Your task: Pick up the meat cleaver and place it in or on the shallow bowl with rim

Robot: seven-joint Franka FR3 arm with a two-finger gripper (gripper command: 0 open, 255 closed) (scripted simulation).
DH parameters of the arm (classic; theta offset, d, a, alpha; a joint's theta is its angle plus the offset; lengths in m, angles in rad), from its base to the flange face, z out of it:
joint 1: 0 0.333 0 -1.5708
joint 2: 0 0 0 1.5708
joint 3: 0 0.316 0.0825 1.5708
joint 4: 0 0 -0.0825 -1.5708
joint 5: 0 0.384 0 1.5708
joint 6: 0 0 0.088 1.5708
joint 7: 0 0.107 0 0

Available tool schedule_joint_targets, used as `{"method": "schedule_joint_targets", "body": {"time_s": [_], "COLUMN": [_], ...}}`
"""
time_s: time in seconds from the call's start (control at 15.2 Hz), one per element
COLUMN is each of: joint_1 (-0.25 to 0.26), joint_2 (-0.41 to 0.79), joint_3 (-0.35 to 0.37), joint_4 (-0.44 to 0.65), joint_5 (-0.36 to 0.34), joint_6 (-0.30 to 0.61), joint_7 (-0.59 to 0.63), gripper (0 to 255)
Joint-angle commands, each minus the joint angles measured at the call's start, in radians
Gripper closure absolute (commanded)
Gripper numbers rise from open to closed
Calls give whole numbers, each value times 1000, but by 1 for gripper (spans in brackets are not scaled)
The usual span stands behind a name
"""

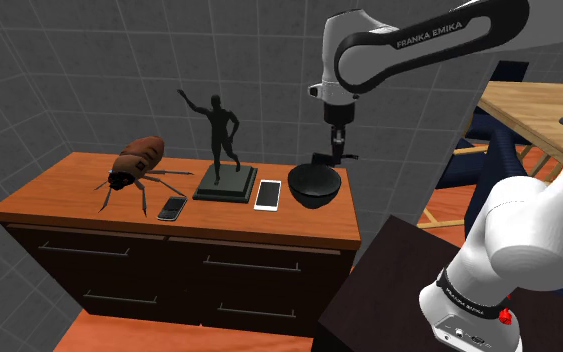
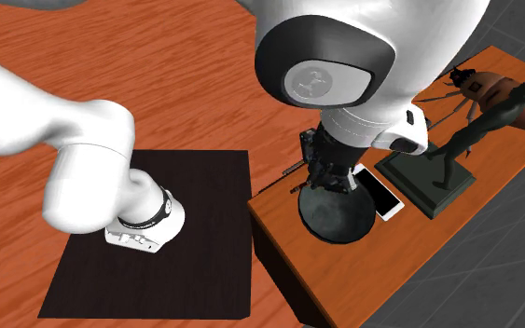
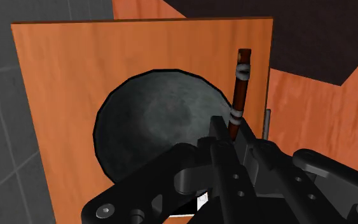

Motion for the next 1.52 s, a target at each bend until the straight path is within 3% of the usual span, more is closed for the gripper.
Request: {"method": "schedule_joint_targets", "body": {"time_s": [0.0,0.13,1.06,1.45], "joint_1": [2,3,2,2], "joint_2": [88,193,263,268], "joint_3": [-9,-18,-23,-23], "joint_4": [83,192,70,65], "joint_5": [6,17,23,24], "joint_6": [6,1,193,202], "joint_7": [-13,-29,-33,-34], "gripper": [255,255,255,255]}}
